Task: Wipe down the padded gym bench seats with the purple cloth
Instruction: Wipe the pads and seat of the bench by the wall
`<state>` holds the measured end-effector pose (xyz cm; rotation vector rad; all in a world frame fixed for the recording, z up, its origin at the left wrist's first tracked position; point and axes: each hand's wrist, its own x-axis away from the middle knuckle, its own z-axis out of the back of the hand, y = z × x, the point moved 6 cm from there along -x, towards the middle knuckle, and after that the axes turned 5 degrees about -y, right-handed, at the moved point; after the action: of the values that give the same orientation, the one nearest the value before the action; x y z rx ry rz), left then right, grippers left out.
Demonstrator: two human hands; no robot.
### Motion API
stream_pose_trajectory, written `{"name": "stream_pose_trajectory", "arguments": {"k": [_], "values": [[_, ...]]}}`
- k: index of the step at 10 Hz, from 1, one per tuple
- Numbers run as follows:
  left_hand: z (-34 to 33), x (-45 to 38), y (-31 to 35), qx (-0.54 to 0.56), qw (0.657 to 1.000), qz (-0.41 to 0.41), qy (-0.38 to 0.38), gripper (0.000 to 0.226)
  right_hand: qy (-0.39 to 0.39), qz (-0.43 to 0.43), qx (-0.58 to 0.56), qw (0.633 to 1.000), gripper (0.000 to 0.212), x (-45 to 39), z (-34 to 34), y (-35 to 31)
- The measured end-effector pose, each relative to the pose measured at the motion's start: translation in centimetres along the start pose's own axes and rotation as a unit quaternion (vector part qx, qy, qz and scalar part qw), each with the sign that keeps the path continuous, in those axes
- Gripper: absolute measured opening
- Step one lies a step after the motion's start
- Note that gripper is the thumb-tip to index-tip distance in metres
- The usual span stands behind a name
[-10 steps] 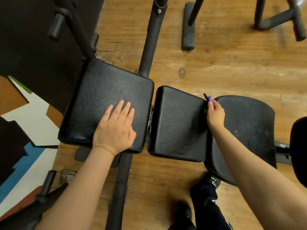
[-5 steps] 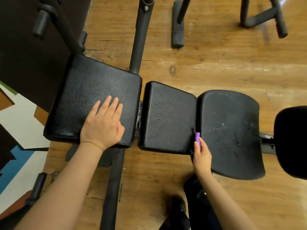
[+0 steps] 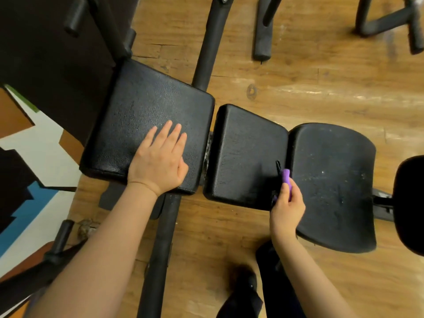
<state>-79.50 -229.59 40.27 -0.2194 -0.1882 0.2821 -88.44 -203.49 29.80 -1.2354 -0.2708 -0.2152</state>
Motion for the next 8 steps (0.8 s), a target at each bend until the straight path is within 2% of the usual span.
{"name": "stream_pose_trajectory", "arguments": {"k": [1,2,3,4,6,7,8], "values": [[0.0,-0.1,0.0,0.001,1.000,0.000,0.004,0.057,-0.118,0.156,0.039,0.980,0.033,0.4,-3.8,-4.6],[0.1,-0.1,0.0,0.002,1.000,0.001,0.006,0.057,-0.300,0.322,0.114,0.891,0.038,3.5,-9.2,-6.7],[0.1,-0.1,0.0,0.004,1.000,0.001,0.004,0.057,-0.360,0.414,0.174,0.818,0.050,5.3,-11.2,-6.0],[0.1,-0.1,0.0,0.001,1.000,-0.001,0.008,0.057,-0.362,0.452,0.180,0.795,0.053,5.4,-10.6,-5.8],[0.2,-0.1,0.0,-0.002,1.000,-0.002,0.006,0.057,-0.385,0.524,0.168,0.741,0.032,7.3,-9.9,-4.4],[0.2,-0.1,0.1,-0.002,1.000,-0.004,0.009,0.057,-0.393,0.522,0.168,0.738,0.031,7.0,-9.6,-4.2],[0.2,-0.1,0.1,-0.003,1.000,-0.003,0.011,0.056,-0.388,0.500,0.171,0.755,0.040,6.8,-9.4,-4.4]]}}
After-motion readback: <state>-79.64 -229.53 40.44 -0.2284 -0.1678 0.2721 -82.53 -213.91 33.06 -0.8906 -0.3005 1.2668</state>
